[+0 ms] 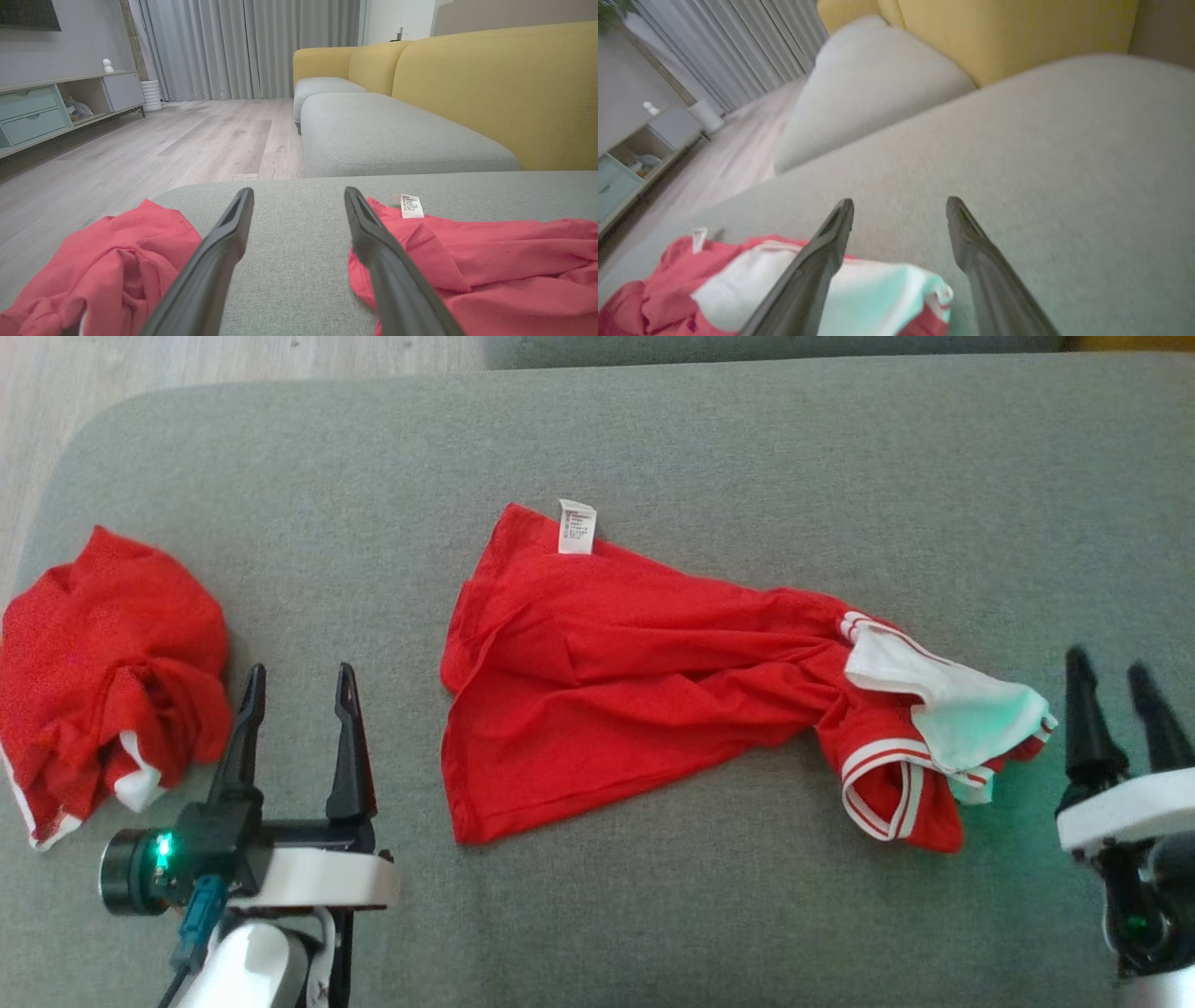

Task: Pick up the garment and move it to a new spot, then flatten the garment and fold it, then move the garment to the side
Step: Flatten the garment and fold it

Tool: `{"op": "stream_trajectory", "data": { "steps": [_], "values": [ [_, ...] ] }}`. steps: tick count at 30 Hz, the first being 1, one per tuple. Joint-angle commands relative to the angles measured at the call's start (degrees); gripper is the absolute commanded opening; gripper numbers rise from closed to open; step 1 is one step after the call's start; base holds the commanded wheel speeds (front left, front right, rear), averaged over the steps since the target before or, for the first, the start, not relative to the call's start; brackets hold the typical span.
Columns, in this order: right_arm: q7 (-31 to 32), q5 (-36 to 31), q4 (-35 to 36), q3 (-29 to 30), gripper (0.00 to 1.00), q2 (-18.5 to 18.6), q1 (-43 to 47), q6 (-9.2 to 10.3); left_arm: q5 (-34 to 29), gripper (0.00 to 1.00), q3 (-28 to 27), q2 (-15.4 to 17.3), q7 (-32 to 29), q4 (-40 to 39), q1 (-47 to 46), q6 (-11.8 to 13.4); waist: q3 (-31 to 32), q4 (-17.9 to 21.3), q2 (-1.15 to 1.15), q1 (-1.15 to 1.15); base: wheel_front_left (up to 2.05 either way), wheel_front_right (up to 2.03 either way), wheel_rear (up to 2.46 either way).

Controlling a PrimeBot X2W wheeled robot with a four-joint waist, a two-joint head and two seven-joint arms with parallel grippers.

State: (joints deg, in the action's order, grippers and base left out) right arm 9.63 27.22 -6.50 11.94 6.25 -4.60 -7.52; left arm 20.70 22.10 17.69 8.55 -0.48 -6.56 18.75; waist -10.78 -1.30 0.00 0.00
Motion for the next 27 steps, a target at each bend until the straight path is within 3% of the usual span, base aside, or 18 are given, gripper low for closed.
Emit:
{"op": "stream_trajectory", "data": {
  "steps": [1, 8, 15, 27],
  "values": [
    [-2.7, -0.7, 3.7, -1.9, 1.00, 1.8, -2.1, 0.03, 0.5, 1.00, -2.1, 1.5, -0.1, -1.8, -1.1, 0.5, 0.1, 0.3, 0.00, 0.00, 0.00, 0.00, 0.00],
    [-10.6, -8.5, 13.4, -7.7, 1.00, 4.8, 0.1, 0.03, 0.6, 1.00, -2.3, 1.9, -0.3, -2.0, -0.6, 1.1, 0.7, 1.4, 0.00, 0.00, 0.00, 0.00, 0.00],
    [-9.0, -11.3, 19.2, -12.1, 1.00, 2.7, 5.4, 0.03, 0.8, 1.00, -2.6, 2.3, -0.7, -2.2, 0.1, 1.8, 1.4, 2.4, 0.00, 0.00, 0.00, 0.00, 0.00],
    [-6.8, -10.8, 19.8, -14.4, 1.00, 1.0, 7.6, 0.03, 1.4, 1.00, -2.7, 2.8, -1.3, -2.3, 0.3, 2.0, 1.3, 3.2, 0.00, 0.00, 0.00, 0.00, 0.00]
  ]
}}
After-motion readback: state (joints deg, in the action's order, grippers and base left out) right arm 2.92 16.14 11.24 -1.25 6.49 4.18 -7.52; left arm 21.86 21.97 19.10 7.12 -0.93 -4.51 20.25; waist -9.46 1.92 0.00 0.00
